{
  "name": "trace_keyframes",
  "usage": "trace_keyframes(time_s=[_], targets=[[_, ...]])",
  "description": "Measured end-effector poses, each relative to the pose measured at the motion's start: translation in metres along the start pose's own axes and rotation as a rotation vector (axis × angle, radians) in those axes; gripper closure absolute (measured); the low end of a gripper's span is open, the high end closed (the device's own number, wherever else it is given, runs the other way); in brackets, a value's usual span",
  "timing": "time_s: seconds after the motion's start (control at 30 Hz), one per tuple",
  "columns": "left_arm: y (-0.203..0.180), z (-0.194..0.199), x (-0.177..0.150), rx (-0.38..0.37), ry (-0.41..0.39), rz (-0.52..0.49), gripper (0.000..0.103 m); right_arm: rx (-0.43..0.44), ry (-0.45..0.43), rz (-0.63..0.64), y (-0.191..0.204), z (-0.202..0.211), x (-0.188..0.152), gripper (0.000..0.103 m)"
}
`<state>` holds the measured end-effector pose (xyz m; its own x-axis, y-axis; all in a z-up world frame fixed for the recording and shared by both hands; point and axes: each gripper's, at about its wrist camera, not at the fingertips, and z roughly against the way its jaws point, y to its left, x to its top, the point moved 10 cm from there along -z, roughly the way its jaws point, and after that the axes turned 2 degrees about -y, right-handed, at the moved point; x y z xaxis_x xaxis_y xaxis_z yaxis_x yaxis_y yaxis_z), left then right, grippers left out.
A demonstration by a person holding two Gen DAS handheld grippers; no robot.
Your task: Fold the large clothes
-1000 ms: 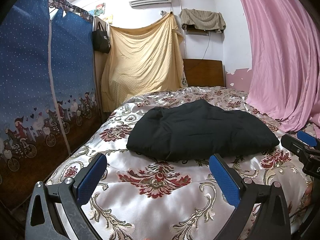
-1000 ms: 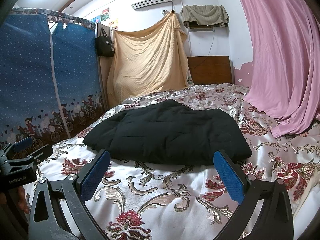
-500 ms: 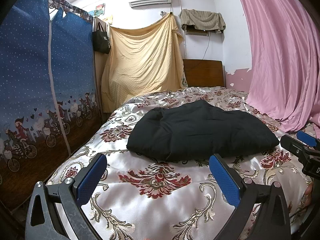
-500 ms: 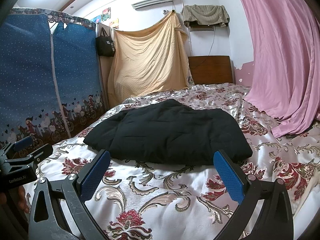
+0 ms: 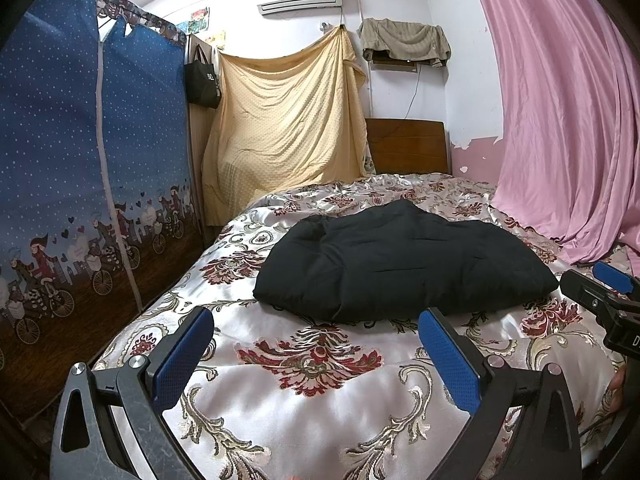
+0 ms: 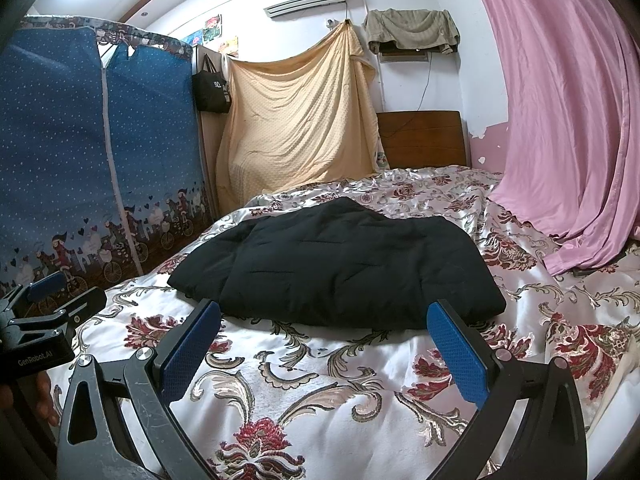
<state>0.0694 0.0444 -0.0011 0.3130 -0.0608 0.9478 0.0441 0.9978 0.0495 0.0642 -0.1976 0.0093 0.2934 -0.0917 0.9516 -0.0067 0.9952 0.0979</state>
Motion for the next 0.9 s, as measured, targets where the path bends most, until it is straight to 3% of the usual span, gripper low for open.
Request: trace_keyframes(time_s=[0.5,0.6,0.9], targets=[[-0.001,0.004,0.004,-0.025,-0.017,0.001,0.000,-0.001,0.000,-0.001,0.002,0.000,0.000,0.001],[0.004,0.006,0.009,0.025,-0.040,-0.006,0.000,0.000,-0.001,0.000,0.003,0.000,0.000,0.001],[0.005,0.007,0.014,0.017,-0.063,-0.017,0.000,0.000,0.001,0.000,0.005,0.000,-0.001,0.001]])
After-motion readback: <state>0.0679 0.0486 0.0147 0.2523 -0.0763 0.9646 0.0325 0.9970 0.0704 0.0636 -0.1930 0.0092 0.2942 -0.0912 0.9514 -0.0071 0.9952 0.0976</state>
